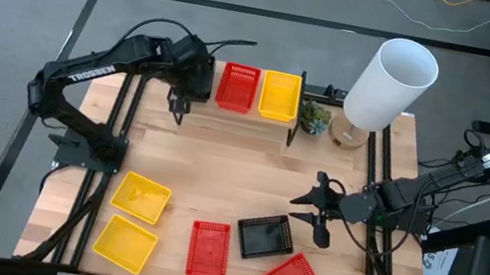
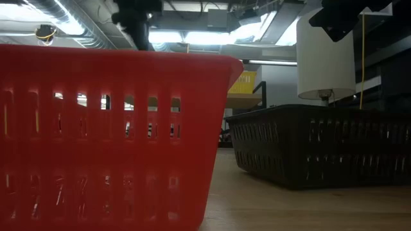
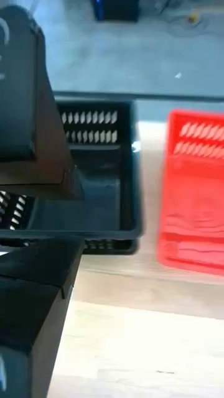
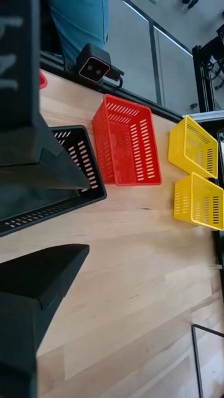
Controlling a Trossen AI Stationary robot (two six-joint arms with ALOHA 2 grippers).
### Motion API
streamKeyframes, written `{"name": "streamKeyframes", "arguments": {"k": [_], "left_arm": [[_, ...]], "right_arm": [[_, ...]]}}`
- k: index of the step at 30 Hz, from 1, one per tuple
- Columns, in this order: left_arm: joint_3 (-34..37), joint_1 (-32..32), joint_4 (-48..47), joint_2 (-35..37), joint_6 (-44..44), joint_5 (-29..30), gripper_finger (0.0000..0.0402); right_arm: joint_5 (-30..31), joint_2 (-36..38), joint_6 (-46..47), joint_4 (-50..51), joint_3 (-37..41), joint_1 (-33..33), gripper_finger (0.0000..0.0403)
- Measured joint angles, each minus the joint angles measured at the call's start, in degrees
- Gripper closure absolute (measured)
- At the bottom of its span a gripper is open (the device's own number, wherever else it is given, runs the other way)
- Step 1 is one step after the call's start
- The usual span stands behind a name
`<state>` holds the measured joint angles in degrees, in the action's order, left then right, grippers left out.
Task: Stack baskets on shelf by color
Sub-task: Stack the top black bin on the other black bin on the shelf, then move the top yellow bin to the center of the table
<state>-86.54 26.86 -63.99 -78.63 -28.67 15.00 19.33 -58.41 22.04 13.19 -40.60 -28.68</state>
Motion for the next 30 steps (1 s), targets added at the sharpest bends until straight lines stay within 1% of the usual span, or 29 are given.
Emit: {"name": "streamKeyframes", "arguments": {"k": [3, 5, 7, 11, 15, 18, 21, 24, 26, 28, 30], "left_arm": [[-1.9, -1.7, 0.1, 0.0, 1.8, 0.8, 0.0307], [-1.9, -2.4, 0.0, 0.0, 2.9, 1.9, 0.0307], [-0.8, -2.6, 0.2, 0.0, 4.0, 4.5, 0.0307], [4.0, -2.6, 0.3, -0.4, 5.9, 10.6, 0.0307], [8.6, -2.6, 0.9, -0.6, 7.6, 11.5, 0.0307], [9.1, -3.5, 1.6, -0.6, 7.5, 14.5, 0.0308], [7.4, -5.1, 1.9, -0.6, 7.3, 17.4, 0.0308], [4.6, -7.2, 1.9, -0.4, 8.3, 17.2, 0.0308], [2.7, -9.0, 1.7, -0.4, 10.8, 16.5, 0.0308], [1.2, -10.9, 1.6, -0.4, 15.0, 13.0, 0.0308], [0.5, -12.8, 1.6, -0.4, 21.0, 7.0, 0.0308]], "right_arm": [[0.0, 0.0, 0.0, 0.0, 0.0, 0.0, 0.0249], [0.0, 0.0, 0.0, 0.0, 0.0, 0.0, 0.0249], [0.0, 0.0, 0.0, 0.0, 0.0, 0.0, 0.0249], [-0.3, 0.0, 0.1, 0.0, 0.0, 0.0, 0.0249], [-1.6, 0.0, 0.2, 0.0, 0.0, 0.0, 0.0249], [-1.6, 0.0, 0.2, 0.0, 0.0, 0.0, 0.0249], [-1.6, 0.0, 0.2, 0.0, 0.0, 0.0, 0.0249], [-1.5, 0.0, 0.2, 0.0, 0.0, 0.0, 0.0249], [-1.5, 0.0, 0.2, 0.0, 0.0, 0.0, 0.0249], [-1.5, 0.0, 0.2, 0.0, 0.0, 0.0, 0.0249], [-1.5, 0.0, 0.2, 0.0, 0.0, 0.0, 0.0249]]}}
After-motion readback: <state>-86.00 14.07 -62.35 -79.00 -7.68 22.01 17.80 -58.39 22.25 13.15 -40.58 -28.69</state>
